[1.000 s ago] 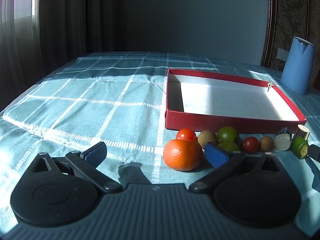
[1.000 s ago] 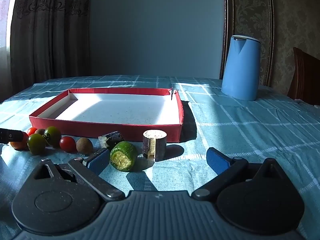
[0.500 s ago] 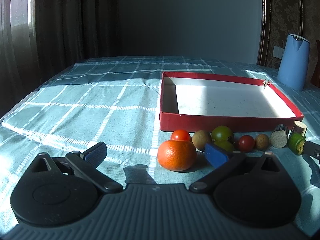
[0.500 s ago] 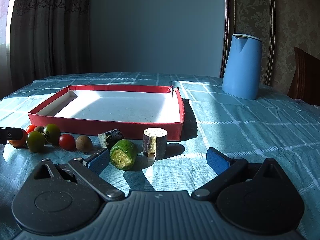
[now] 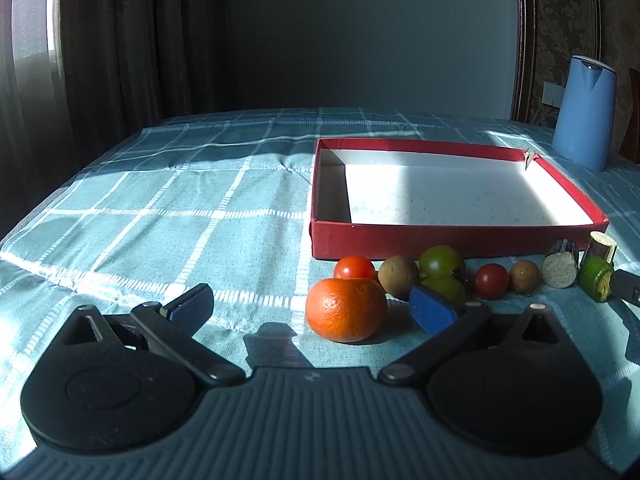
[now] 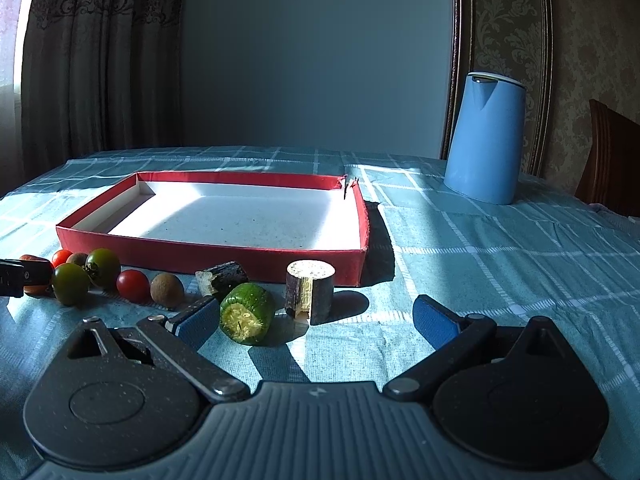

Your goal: Organize fruits

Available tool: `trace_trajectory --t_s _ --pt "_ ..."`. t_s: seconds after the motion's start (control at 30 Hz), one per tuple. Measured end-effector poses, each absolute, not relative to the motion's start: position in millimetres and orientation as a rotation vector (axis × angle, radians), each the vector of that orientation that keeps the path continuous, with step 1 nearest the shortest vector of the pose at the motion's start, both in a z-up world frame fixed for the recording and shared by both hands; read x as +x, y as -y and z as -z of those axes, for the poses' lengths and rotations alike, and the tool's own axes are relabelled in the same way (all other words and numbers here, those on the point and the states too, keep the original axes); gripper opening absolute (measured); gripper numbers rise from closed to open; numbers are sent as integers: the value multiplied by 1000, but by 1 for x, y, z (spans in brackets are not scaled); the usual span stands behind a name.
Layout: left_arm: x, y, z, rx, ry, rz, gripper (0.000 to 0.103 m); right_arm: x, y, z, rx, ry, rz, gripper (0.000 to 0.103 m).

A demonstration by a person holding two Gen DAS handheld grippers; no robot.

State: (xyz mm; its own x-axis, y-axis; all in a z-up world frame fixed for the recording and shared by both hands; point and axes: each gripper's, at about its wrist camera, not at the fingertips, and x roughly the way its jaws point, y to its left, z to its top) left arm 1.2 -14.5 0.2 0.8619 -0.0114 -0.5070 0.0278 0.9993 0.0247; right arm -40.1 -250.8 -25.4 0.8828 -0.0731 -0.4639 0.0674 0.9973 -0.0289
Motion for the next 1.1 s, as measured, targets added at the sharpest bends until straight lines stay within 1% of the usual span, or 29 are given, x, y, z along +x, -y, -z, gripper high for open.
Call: trace_trajectory --t_s 0.6,0.9,1.03,1.1 --pt "3 14 3 27 -514 17 103 -38 252 27 -12 -493 68 103" --pt "7 13 4 83 -476 43 103 -37 259 26 5 -492 88 103" --pt "11 13 6 64 -516 80 87 -36 263 27 23 -495 83 103" --pt "11 13 8 64 -524 86 85 -35 262 28 20 -501 78 103"
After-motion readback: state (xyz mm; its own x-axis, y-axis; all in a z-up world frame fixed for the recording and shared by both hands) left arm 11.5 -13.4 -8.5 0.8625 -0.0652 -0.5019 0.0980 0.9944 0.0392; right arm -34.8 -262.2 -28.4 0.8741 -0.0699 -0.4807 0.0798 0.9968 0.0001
